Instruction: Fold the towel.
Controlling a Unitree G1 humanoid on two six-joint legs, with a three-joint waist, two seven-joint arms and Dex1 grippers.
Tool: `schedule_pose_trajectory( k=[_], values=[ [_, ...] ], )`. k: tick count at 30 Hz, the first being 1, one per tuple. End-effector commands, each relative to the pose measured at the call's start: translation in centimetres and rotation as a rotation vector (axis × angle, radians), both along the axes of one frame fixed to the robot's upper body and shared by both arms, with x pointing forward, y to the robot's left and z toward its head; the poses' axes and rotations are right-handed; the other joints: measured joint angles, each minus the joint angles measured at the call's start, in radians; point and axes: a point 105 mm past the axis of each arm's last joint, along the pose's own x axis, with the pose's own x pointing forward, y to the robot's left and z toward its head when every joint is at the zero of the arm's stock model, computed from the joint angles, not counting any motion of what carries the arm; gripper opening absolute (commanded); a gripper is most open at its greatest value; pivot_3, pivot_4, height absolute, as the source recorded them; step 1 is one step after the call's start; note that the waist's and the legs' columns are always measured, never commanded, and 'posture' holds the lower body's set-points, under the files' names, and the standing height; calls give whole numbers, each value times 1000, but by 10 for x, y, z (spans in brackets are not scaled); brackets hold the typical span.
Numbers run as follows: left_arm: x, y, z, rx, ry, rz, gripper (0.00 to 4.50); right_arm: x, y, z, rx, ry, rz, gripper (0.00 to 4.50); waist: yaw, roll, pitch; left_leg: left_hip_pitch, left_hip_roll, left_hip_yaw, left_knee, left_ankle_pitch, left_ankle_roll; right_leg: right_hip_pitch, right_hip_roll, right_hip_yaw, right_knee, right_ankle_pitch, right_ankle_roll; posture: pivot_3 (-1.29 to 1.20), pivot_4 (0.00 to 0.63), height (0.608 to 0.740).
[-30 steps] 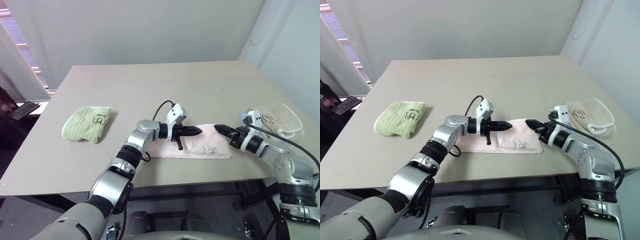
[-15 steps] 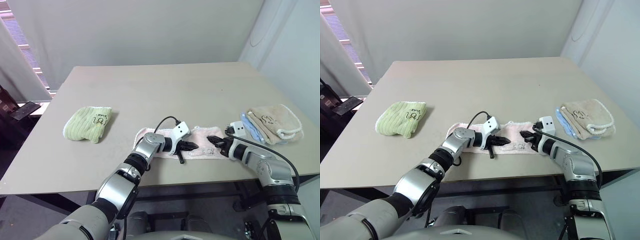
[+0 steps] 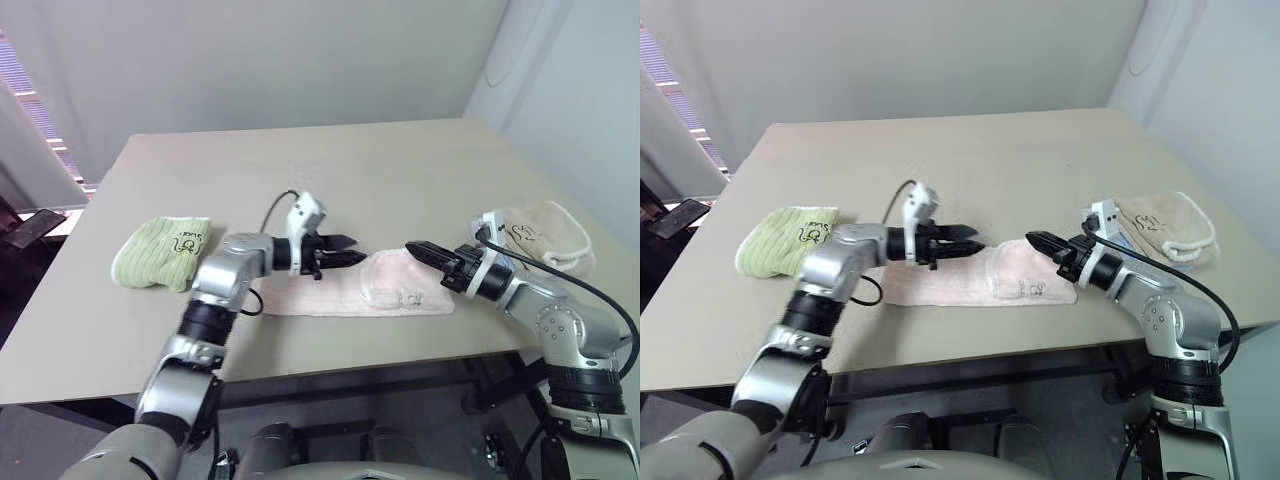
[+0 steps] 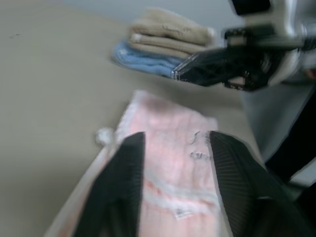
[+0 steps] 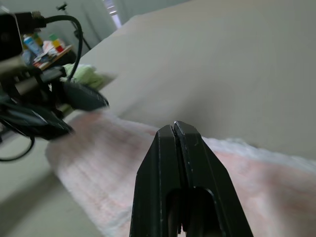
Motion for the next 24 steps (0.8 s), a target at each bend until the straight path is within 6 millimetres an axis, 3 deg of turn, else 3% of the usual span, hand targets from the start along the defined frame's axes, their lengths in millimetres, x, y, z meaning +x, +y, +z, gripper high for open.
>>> schedule_pose_trajectory(
  k=[1,4,12,17,24],
  values=[
    [-14,22,24,-63,94,77,3553,6,13,19,21,-55,25,0,1,0,0,1,0,0,0,0,0,0,0,0,0,0,0,0,0,730],
    [-22,48,21,-107,229,179,4434,10,18,13,37,-28,23,0,6,0,0,3,0,0,0,0,0,0,0,0,0,0,1,0,0,730],
    [-38,113,-19,-133,561,483,4434,21,22,3,66,38,11,0,5,0,0,3,-1,0,0,0,-1,-1,0,-1,0,1,2,0,0,730],
    [-57,122,-41,-193,674,530,4434,27,24,-1,78,71,8,0,4,0,0,3,-1,0,-2,0,-1,-2,0,0,0,1,2,0,0,730],
    [-75,135,-56,-203,773,600,4434,29,24,-7,73,90,-2,0,6,0,0,3,-1,1,-2,0,-2,-2,0,-1,-1,2,0,0,0,730]
  ],
)
